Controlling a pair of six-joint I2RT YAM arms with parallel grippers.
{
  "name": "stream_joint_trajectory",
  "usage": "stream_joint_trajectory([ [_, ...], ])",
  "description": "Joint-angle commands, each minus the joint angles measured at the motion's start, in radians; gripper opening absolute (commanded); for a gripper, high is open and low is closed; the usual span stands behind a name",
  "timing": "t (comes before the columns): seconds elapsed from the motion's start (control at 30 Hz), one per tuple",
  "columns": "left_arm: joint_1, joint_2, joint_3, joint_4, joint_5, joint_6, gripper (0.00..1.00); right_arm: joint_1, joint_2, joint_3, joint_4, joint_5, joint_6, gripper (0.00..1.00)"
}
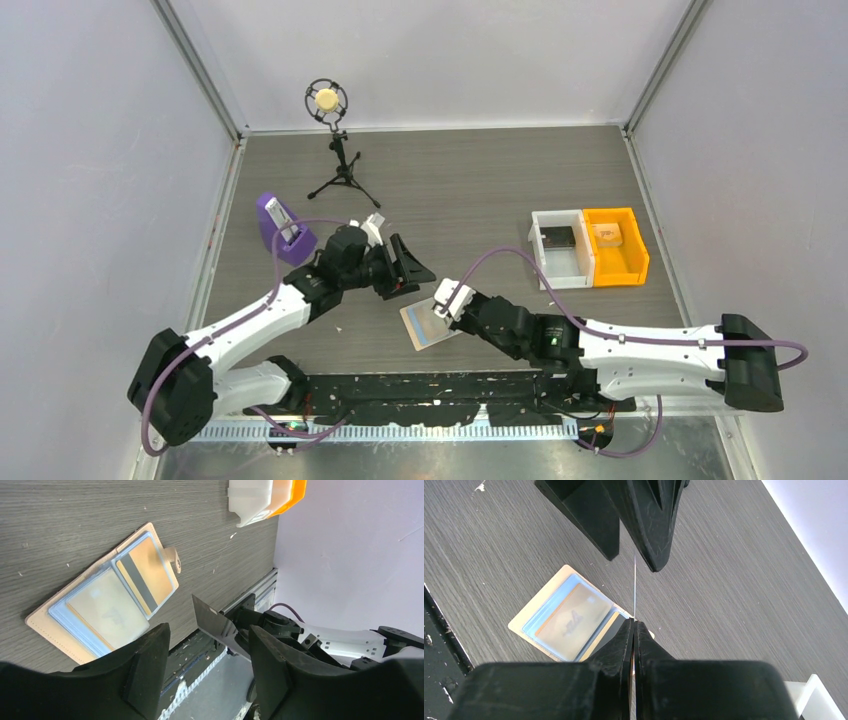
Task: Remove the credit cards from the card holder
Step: Place the credit card in the storage box.
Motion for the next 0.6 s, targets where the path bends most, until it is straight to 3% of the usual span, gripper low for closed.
stream_joint_trajectory([
  [0.0,0.006,0.03,0.005,0.107,0.045,-0.023,0.57,0.015,0.013,0.035,0.071,0.031,-0.023,0.05],
  [0.13,0.007,0.047,0.001,0.164,0.076,-0.048,0.29,0.018,0.011,0.033,0.059,0.008,-0.03,0.06],
  [0.3,0.009,0.054,-0.017,0.224,0.111,-0.051,0.0,0.018,-0.01,0.022,0.031,-0.024,-0.018,0.21],
  [0.4,0.011,0.048,-0.032,0.26,0.122,-0.023,0.0,0.018,-0.031,0.022,0.008,-0.042,0.015,0.36],
  [0.57,0.01,0.004,-0.068,0.334,0.098,0.102,0.0,0.007,-0.063,0.07,-0.094,-0.102,0.17,0.47],
])
